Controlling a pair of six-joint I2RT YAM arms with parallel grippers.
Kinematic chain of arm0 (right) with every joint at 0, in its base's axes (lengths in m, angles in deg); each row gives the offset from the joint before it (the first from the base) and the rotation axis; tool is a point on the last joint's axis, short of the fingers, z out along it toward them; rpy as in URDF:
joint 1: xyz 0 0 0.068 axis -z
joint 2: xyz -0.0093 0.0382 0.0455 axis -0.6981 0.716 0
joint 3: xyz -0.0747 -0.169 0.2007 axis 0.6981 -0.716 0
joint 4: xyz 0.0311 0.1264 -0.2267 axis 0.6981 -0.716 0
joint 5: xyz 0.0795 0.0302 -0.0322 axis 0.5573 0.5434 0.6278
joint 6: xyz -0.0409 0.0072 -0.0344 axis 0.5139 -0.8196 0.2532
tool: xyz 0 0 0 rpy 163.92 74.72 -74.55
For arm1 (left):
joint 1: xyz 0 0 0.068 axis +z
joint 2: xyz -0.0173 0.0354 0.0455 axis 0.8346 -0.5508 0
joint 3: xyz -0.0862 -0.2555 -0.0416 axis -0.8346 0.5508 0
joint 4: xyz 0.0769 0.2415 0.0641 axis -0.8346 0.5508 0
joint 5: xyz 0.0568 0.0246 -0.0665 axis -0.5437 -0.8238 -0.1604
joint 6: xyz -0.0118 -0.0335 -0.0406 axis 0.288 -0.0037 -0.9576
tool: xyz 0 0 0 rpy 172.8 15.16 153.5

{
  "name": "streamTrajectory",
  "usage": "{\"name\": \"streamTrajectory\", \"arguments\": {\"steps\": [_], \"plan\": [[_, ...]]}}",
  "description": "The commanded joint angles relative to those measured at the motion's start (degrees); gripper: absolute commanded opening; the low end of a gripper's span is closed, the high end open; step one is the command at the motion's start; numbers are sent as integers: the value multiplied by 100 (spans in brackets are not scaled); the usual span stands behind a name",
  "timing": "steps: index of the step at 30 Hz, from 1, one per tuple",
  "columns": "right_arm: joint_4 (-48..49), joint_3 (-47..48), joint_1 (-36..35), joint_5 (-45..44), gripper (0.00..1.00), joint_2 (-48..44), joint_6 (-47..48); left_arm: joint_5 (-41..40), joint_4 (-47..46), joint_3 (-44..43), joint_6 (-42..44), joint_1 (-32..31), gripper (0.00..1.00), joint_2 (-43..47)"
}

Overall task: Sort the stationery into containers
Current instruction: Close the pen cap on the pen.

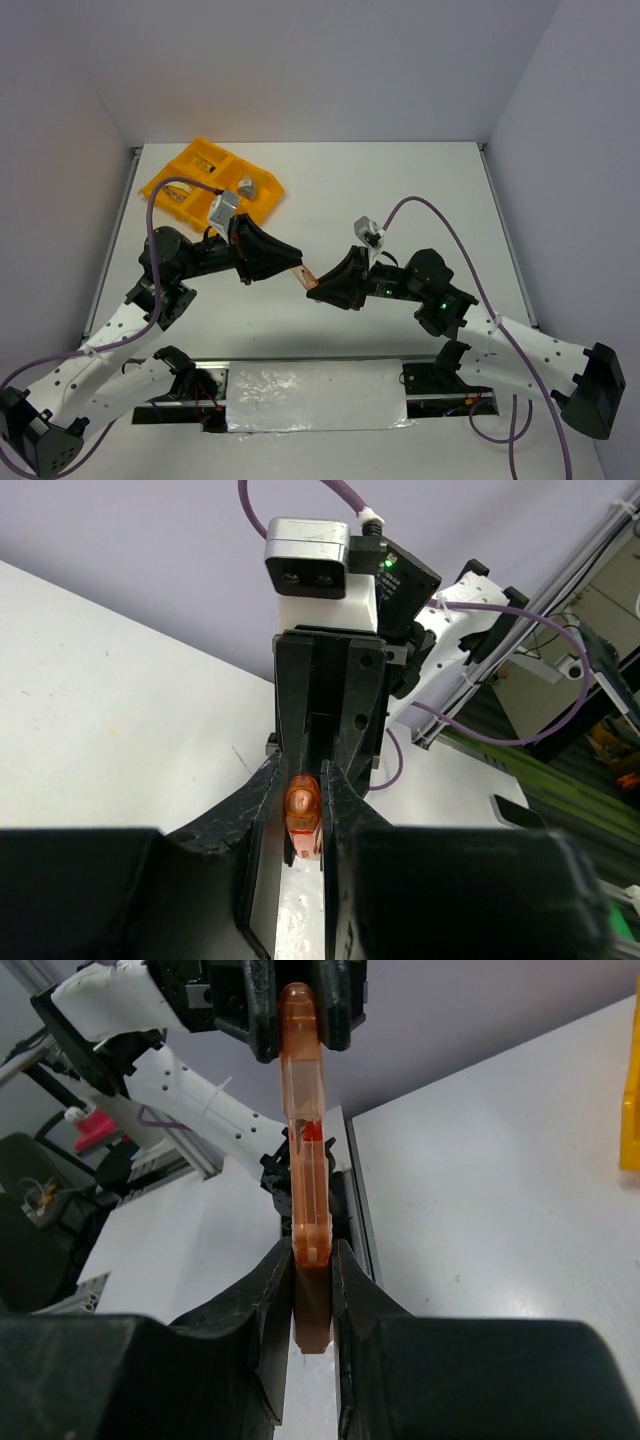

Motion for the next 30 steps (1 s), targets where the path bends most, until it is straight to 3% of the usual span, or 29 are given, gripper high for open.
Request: {"name": "streamTrajectory", "arguments": {"steps": [1,17,30], "plan": [[106,154,-11,-352,0,-79,-476,39,-101,73,252,8,0,88],[194,593,-28,-44,3,-35,-28,329,-453,292,41,8,0,-79],[353,1453,-28,53,3,606,42,268,-321,416,137,-1,0,-70]]}}
